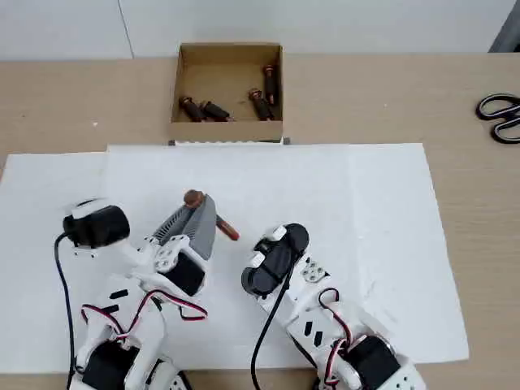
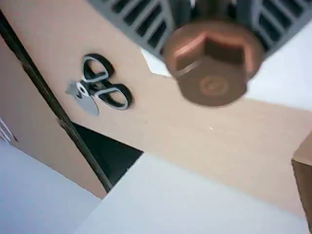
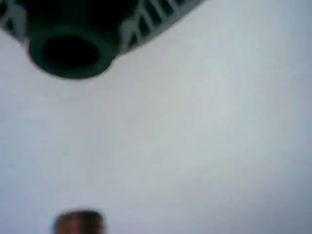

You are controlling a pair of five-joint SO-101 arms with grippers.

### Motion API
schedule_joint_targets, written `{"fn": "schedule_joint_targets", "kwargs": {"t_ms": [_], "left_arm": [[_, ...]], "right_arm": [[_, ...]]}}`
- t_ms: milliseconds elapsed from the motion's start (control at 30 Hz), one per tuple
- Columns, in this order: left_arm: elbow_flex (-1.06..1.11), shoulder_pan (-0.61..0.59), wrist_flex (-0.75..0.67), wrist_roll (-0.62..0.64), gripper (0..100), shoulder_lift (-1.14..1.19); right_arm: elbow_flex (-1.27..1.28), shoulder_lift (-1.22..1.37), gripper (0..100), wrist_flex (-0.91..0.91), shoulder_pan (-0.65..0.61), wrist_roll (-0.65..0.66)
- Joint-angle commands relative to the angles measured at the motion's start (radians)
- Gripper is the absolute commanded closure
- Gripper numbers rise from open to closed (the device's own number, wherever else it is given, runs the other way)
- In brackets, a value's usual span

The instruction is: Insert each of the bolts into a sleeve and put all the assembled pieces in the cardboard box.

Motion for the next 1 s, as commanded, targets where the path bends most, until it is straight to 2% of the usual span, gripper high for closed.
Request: {"fn": "schedule_joint_targets", "kwargs": {"t_ms": [0, 267, 433, 700, 967], "left_arm": [[-0.005, 0.035, -0.023, 0.005, 99, -0.014], [-0.002, 0.086, 0.068, 0.005, 99, -0.012], [0.039, 0.086, 0.069, 0.002, 99, -0.012], [0.048, 0.086, 0.068, 0.003, 99, -0.014], [0.081, 0.086, -0.043, 0.005, 99, -0.014]], "right_arm": [[-0.006, -0.008, 99.6, -0.024, -0.008, 0.041], [-0.002, -0.008, 99.6, -0.033, -0.008, 0.058], [-0.002, -0.008, 99.6, -0.105, -0.008, 0.074], [0.0, -0.008, 99.6, -0.108, -0.008, 0.092], [0.002, -0.008, 99.6, -0.104, -0.048, 0.087]]}}
